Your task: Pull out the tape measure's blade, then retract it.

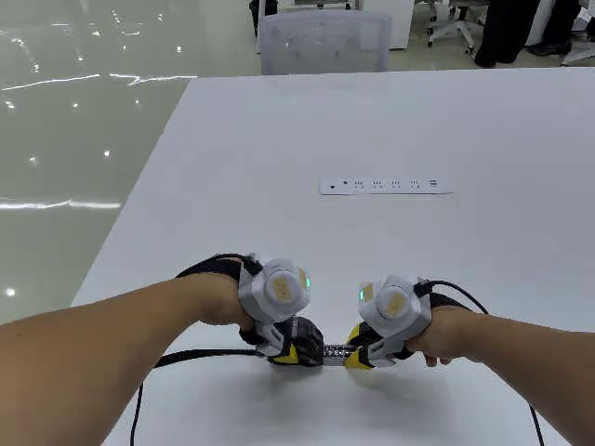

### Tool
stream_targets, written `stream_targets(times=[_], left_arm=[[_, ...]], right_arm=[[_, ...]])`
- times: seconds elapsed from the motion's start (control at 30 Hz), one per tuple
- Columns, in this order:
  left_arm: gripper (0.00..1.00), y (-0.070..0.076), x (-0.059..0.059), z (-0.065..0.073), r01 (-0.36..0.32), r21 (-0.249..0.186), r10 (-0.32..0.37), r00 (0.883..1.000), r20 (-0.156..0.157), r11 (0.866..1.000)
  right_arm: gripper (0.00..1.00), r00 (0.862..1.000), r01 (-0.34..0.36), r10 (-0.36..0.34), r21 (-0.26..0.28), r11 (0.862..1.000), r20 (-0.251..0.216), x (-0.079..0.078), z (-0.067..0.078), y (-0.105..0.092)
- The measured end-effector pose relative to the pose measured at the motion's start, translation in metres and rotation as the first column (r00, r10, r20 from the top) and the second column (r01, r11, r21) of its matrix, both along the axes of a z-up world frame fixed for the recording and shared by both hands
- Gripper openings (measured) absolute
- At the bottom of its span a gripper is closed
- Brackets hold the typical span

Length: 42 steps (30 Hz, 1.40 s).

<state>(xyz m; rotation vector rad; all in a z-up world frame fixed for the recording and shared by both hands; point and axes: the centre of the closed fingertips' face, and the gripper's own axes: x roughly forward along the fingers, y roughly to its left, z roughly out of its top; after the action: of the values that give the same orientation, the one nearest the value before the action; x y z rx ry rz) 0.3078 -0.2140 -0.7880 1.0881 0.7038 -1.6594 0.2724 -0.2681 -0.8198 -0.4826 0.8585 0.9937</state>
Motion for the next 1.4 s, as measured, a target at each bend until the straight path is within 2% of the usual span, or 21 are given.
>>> stream_targets(times=[0.77, 0.97, 1.13, 1.4], left_arm=[[0.33, 0.000, -0.001, -0.001, -0.006, 0.020, 0.006, 1.000, 0.020, 1.000], [0.33, 0.000, -0.001, -0.001, -0.012, -0.005, 0.012, 1.000, 0.022, 1.000], [0.33, -0.001, -0.001, -0.001, -0.013, -0.003, 0.013, 1.000, 0.017, 1.000], [0.33, -0.001, -0.002, 0.000, -0.009, -0.010, 0.009, 1.000, 0.020, 1.000]], right_arm=[[0.13, 1.000, 0.011, -0.011, -0.003, 1.000, -0.007, -0.008, 0.002, -0.024], [0.13, 1.000, 0.009, -0.009, -0.003, 1.000, -0.002, -0.009, 0.001, -0.028], [0.13, 1.000, 0.017, -0.017, -0.004, 1.000, -0.008, -0.011, 0.000, -0.035], [0.13, 1.000, 0.018, -0.018, -0.002, 1.000, 0.010, -0.014, 0.000, -0.037]])
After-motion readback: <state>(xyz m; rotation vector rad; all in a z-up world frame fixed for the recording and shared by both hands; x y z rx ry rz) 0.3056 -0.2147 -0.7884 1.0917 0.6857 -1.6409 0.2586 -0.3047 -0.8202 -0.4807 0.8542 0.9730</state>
